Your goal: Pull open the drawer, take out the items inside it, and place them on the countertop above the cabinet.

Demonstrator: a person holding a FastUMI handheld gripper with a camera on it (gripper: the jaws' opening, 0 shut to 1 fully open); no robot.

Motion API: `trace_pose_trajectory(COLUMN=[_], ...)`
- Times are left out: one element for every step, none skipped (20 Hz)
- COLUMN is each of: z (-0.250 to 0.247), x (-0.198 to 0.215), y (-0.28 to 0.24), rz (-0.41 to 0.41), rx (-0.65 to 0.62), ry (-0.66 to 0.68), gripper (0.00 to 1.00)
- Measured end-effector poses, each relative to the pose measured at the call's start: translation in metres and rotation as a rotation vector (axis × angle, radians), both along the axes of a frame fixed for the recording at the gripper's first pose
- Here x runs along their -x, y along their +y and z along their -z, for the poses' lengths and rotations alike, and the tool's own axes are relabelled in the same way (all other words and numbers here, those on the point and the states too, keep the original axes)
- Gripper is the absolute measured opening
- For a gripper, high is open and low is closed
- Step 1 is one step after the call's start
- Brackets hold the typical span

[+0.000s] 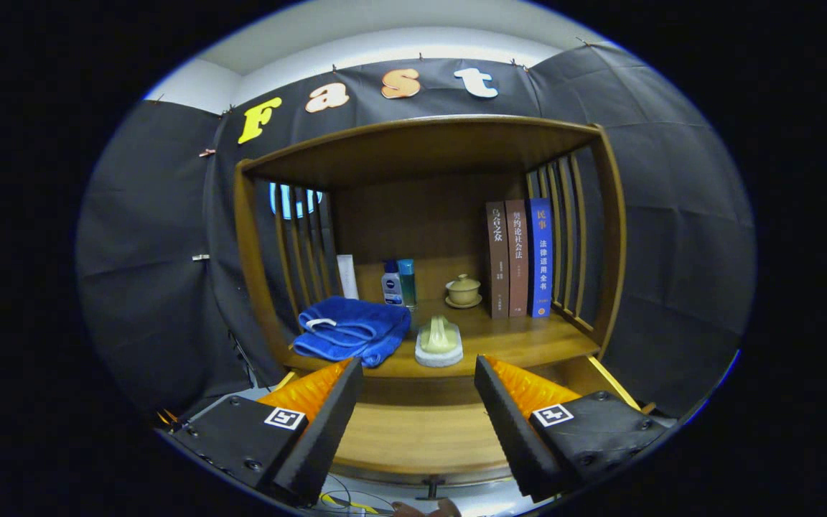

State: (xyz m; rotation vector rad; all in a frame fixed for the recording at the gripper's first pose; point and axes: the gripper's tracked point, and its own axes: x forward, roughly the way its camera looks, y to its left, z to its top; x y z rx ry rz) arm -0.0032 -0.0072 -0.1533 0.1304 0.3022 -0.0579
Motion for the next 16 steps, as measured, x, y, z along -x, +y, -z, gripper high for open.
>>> trace_pose_trajectory(z=[0.01,0.023,0.036,0.047,0.057,0.068,0.079,0.091,0.101,0.11,0.117,0.124,0.132,0.139,0.145,0.151], x=[0.013,0.027,0.039,0.05,0.058,0.065,0.07,0.075,0.078,0.078,0.077,0.076,0.074,0.073,0.071,0.069], y=[0.001,0.003,0.006,0.008,0.009,0.008,0.008,0.009,0.008,0.005,0.004,0.002,0.0,0.0,0.001,0.001], rz=[0.009,0.013,0.015,0.015,0.017,0.02,0.022,0.022,0.025,0.029,0.035,0.041,0.043,0.043,0.04,0.038], rx=[-0.004,-0.011,-0.021,-0.03,-0.034,-0.038,-0.042,-0.046,-0.05,-0.055,-0.06,-0.06,-0.056,-0.051,-0.049,-0.048], ry=[-0.002,0.011,0.028,0.037,0.045,0.054,0.07,0.089,0.108,0.122,0.128,0.134,0.141,0.151,0.163,0.174], gripper=[0.99,0.99,0.99,0.99,0.99,0.99,0.99,0.99,0.99,0.99,0.99,0.99,0.99,0.99,0.99,0.99])
